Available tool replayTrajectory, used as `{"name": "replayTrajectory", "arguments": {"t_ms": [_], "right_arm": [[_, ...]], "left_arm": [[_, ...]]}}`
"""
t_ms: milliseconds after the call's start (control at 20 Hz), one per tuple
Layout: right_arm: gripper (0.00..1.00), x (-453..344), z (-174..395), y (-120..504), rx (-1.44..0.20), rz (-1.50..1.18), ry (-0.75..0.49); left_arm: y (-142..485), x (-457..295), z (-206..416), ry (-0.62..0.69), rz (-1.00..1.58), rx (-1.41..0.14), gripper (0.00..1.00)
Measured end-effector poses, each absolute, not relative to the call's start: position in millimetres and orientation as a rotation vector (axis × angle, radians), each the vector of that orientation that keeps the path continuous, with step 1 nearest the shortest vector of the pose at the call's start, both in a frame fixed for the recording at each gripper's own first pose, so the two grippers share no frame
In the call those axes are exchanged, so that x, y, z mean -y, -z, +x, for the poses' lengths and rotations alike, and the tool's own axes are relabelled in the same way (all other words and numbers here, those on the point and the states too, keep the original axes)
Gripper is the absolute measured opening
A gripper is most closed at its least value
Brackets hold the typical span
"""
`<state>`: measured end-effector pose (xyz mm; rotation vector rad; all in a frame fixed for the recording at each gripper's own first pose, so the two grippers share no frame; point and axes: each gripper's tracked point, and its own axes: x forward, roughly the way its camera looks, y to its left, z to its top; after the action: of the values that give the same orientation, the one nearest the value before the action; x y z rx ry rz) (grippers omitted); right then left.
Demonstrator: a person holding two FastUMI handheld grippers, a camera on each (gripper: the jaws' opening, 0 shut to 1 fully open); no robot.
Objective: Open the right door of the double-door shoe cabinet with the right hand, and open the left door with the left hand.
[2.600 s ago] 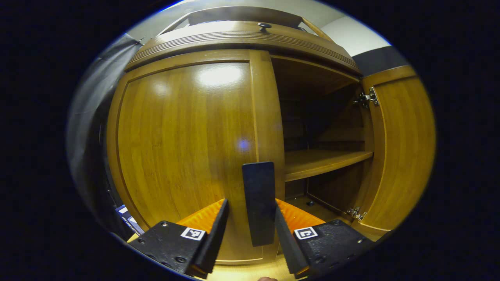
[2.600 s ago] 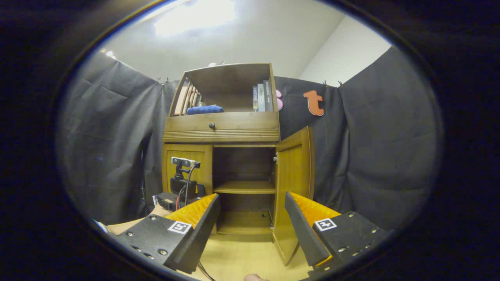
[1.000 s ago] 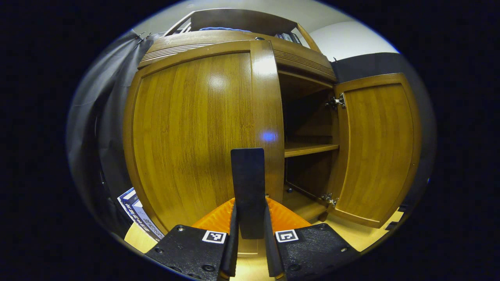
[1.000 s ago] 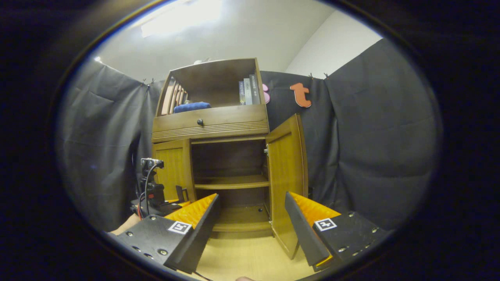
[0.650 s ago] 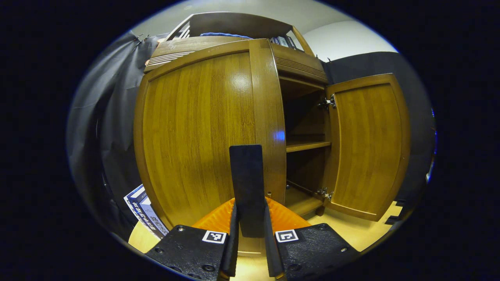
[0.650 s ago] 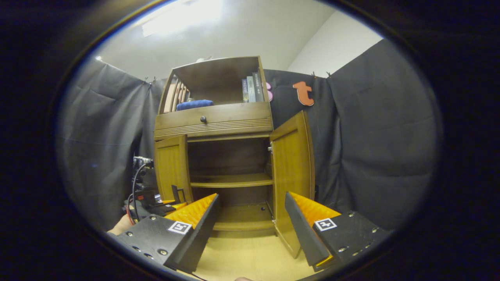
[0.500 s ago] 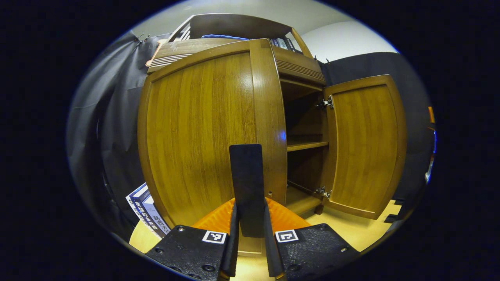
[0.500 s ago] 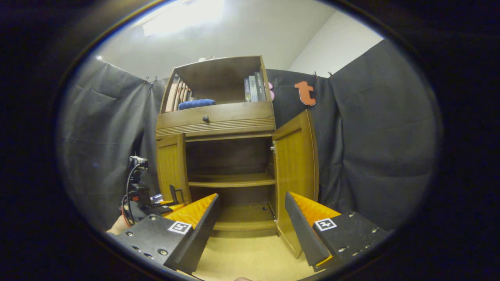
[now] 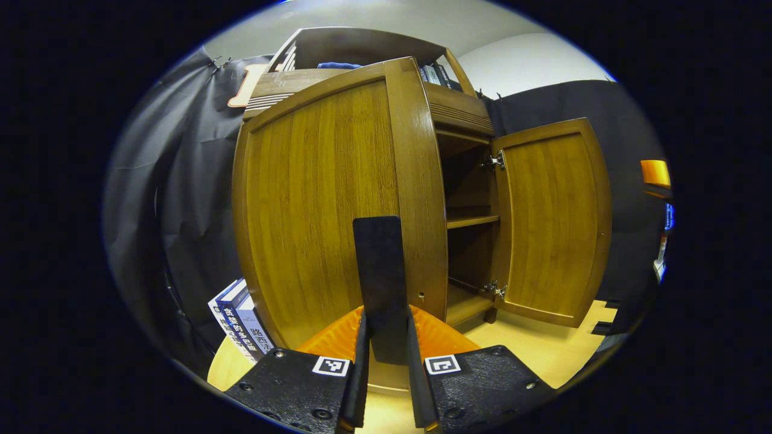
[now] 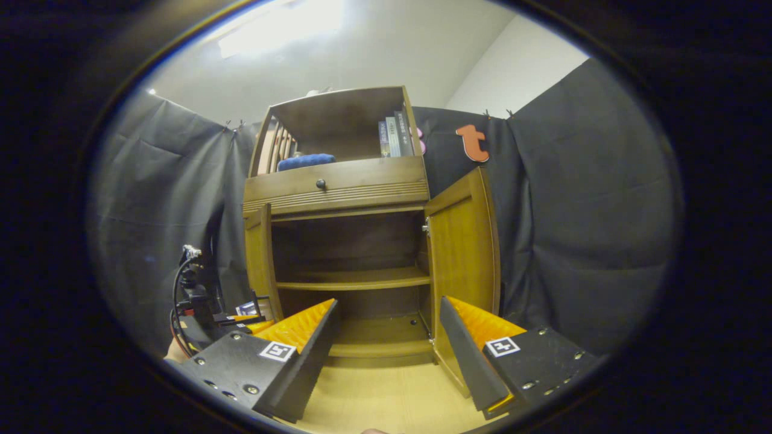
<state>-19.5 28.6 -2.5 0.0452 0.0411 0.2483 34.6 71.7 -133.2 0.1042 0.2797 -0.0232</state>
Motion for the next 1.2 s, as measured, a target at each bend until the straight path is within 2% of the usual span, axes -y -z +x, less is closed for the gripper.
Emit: {"name": "replayTrajectory", "arguments": {"t_ms": [50,150,1200], "right_arm": [[0.98,-30,-20,2,-0.038,0.044,-0.250],[0.98,-31,-21,2,-0.035,0.040,-0.253],[0.98,-43,-17,18,-0.058,0.060,-0.255]], "left_arm": [[133,-73,32,0.024,0.106,-0.282,0.30],[132,-75,28,0.023,0.104,-0.279,0.32],[127,-106,-20,0.009,0.103,-0.283,0.30]]}}
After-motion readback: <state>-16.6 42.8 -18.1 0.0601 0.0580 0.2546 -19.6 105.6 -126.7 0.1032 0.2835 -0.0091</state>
